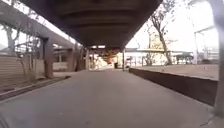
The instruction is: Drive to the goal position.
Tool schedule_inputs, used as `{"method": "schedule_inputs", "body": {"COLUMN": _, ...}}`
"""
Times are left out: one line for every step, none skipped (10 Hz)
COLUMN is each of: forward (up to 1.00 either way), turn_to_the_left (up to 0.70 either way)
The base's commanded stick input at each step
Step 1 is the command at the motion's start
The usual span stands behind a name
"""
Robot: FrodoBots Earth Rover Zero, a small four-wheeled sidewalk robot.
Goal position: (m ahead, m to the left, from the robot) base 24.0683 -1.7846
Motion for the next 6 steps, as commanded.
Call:
{"method": "schedule_inputs", "body": {"forward": 0.70, "turn_to_the_left": 0.00}}
{"method": "schedule_inputs", "body": {"forward": 0.70, "turn_to_the_left": 0.00}}
{"method": "schedule_inputs", "body": {"forward": 0.70, "turn_to_the_left": 0.00}}
{"method": "schedule_inputs", "body": {"forward": 0.70, "turn_to_the_left": 0.00}}
{"method": "schedule_inputs", "body": {"forward": 0.70, "turn_to_the_left": 0.00}}
{"method": "schedule_inputs", "body": {"forward": 0.70, "turn_to_the_left": 0.00}}
